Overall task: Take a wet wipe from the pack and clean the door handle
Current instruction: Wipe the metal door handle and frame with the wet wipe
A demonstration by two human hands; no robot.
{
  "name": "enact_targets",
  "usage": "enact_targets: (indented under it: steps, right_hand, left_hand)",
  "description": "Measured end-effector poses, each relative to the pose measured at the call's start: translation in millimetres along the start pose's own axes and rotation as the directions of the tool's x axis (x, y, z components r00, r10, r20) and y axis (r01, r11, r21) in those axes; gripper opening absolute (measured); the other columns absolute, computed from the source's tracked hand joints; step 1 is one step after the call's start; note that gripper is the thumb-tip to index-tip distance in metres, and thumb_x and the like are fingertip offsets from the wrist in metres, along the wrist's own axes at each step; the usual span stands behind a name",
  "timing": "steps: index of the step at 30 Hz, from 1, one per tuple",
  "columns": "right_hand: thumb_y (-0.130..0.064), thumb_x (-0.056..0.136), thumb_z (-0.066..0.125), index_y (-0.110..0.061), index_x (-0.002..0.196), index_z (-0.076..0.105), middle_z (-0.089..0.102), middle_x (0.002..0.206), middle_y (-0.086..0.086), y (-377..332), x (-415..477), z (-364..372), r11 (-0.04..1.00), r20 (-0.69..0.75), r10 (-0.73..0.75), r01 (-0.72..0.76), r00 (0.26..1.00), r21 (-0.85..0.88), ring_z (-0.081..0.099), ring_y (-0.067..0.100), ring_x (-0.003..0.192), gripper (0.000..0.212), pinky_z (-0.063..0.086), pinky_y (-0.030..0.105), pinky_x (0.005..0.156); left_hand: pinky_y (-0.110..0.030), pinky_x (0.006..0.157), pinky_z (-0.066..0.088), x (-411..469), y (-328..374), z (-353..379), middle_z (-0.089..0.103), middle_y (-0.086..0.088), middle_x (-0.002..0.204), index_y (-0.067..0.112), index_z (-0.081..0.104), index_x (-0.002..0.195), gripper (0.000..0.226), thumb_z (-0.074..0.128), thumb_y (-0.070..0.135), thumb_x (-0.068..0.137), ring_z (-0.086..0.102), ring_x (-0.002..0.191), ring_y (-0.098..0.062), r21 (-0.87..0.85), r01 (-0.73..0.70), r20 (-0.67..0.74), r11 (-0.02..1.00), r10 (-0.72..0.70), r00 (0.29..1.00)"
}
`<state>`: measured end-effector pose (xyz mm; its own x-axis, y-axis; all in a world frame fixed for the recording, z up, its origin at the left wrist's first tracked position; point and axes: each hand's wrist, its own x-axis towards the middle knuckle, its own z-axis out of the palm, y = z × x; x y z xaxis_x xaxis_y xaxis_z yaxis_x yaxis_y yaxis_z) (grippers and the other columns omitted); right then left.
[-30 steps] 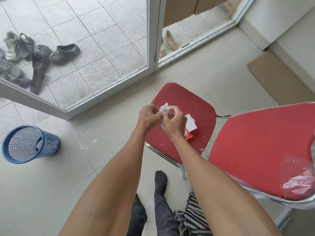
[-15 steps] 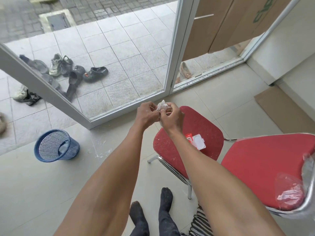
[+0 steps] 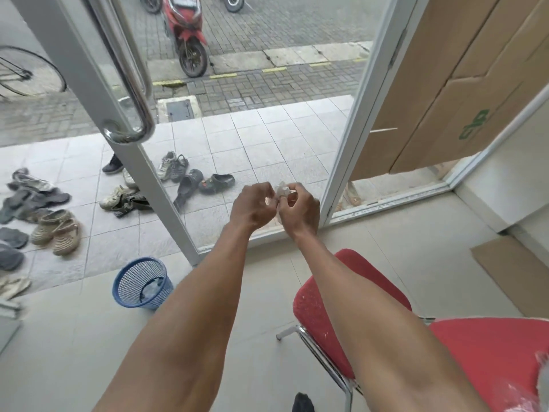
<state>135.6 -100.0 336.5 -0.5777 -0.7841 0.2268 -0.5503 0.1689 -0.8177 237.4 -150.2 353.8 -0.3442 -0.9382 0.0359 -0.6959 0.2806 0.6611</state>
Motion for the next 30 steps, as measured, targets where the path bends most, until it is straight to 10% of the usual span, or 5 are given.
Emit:
enact_targets:
  steps: [8, 30]
  right_hand:
    - [-0.029, 0.087, 0.058, -0.02, 0.094, 0.066, 0.074, 0.08, 0.007, -84.4, 15.2, -2.5, 0.975, 0.043, -0.208, 0.211, 0.977, -0.074, 0.068, 0.031, 0.075, 0.014, 0.054, 0.035, 0.063]
    - [-0.03, 0.087, 0.059, -0.024, 0.105, 0.064, 0.073, 0.08, 0.001, -305.5, 37.7, 41.3, 0.898, -0.043, -0.42, 0.422, 0.907, 0.122, 0.069, 0.02, 0.073, 0.019, 0.054, 0.031, 0.069]
  left_hand:
    - [-0.04, 0.089, 0.043, 6.7, 15.0, -90.6, 0.069, -0.009, 0.095, 0.016, 0.069, 0.09, 0.016, 0.058, 0.026, 0.086, 0.063, 0.095, -0.03, 0.392, -0.192, -0.118, 0.899, 0.256, 0.959]
    - [-0.042, 0.07, 0.056, 19.3, 8.3, -319.8, 0.072, -0.014, 0.085, 0.012, 0.07, 0.081, 0.013, 0.061, 0.021, 0.085, 0.068, 0.079, -0.032, 0.227, -0.154, -0.373, 0.962, 0.232, 0.898]
